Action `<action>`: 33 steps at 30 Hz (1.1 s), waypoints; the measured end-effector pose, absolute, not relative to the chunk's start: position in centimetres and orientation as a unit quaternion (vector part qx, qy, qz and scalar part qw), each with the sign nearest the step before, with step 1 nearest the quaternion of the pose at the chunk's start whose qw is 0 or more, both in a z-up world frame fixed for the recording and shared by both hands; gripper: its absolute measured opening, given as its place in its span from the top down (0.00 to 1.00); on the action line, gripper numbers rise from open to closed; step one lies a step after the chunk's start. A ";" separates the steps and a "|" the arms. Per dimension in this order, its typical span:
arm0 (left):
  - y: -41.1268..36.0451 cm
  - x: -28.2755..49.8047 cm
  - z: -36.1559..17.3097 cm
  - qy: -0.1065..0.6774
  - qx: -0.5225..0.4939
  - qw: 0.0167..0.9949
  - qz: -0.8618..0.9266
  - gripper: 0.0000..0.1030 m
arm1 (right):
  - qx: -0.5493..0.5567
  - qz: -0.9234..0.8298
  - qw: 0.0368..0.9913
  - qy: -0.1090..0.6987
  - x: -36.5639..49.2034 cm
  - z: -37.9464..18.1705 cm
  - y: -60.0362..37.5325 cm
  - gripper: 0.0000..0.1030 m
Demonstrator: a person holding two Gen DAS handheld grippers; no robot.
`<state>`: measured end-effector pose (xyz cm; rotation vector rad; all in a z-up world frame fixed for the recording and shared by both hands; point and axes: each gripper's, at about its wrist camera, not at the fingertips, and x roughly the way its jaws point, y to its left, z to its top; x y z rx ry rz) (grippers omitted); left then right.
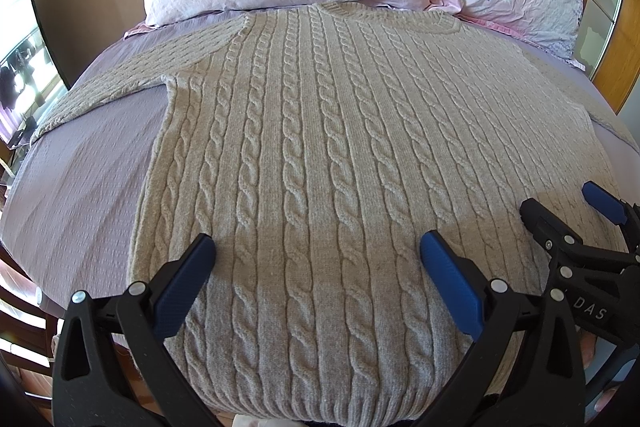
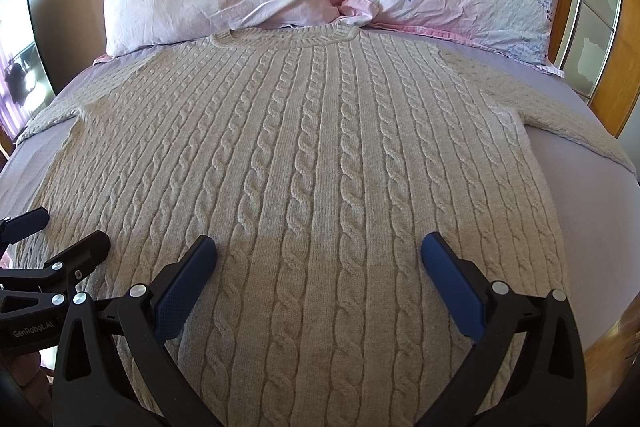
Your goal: Fold small clothes
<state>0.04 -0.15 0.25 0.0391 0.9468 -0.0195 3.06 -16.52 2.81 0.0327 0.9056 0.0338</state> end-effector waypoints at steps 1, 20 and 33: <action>-0.2 0.0 0.2 0.457 0.018 0.889 -0.009 0.02 | 0.015 0.018 0.898 0.440 3.1 2.8 -16.5 0.01; 1.8 1.7 1.2 0.457 0.007 0.888 -0.048 0.02 | 0.172 0.042 0.911 0.374 5.0 6.6 -29.9 0.01; 16.9 7.0 4.0 0.340 -0.179 0.923 0.003 0.02 | 0.503 -0.301 0.763 0.270 3.2 1.7 -61.1 0.47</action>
